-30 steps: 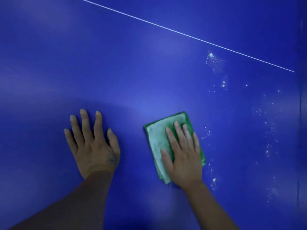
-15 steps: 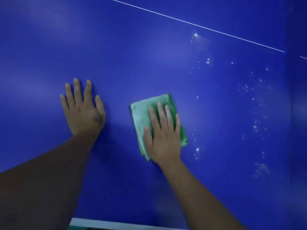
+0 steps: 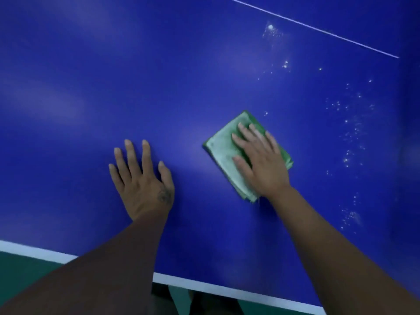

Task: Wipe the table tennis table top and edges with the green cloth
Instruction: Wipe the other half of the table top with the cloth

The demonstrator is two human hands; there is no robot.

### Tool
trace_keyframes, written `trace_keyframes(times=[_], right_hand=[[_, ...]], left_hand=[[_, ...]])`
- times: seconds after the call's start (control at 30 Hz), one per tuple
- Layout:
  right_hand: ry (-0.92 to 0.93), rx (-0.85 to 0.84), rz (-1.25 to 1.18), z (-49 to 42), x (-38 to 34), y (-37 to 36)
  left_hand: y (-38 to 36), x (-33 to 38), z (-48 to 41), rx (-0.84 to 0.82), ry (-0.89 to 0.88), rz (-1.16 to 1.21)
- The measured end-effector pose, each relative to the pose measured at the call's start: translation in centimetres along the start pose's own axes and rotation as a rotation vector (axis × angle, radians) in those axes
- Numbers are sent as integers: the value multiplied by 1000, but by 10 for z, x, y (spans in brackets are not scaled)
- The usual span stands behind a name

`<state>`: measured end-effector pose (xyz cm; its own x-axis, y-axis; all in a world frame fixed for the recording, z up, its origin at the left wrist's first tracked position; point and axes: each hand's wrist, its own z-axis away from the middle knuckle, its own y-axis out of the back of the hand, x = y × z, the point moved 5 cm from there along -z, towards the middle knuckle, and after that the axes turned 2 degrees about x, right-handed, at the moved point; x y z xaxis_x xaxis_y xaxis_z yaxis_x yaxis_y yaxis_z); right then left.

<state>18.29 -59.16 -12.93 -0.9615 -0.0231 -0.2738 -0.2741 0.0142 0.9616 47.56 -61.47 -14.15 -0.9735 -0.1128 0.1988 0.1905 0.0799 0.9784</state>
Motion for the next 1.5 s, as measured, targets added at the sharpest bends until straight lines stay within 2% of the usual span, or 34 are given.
trace_keyframes(times=[0.17, 0.27, 0.37, 0.47, 0.57, 0.67, 0.8, 0.9, 1.0, 1.1, 1.3, 1.4, 1.5], right_hand=[[-157, 60, -20, -21, -7, -2], [-288, 106, 1, 5, -28, -10], [-316, 145, 0, 54, -56, -19], [-254, 102, -53, 115, -78, -27], [-23, 0, -81, 149, -65, -22], [171, -67, -96, 133, -19, -6], [30, 23, -57, 59, 46, 14], [32, 36, -22, 14, 59, 16], [-34, 72, 16, 16, 47, 13], [-143, 90, -9, 63, 17, 4], [46, -66, -110, 192, -28, -10], [196, -128, -98, 181, -2, -2], [203, -125, -92, 123, 32, 6]], left_hand=[[-1, 1, 2, -4, 1, 18], [-2, 1, 2, 27, 4, 16], [-1, 3, 2, 45, -10, 26], [2, 3, 2, 26, 0, 25], [2, 4, 1, 17, 11, 20], [1, 4, 1, -4, 19, 20], [3, 5, 1, -31, 35, 12], [4, 7, 1, -40, 38, 2], [2, 5, 1, -43, 33, 1], [1, 4, 1, -37, 32, 10], [1, 2, 1, -50, 23, 34], [1, 3, 1, -36, 10, 45], [-1, 2, 1, -53, 18, 36]])
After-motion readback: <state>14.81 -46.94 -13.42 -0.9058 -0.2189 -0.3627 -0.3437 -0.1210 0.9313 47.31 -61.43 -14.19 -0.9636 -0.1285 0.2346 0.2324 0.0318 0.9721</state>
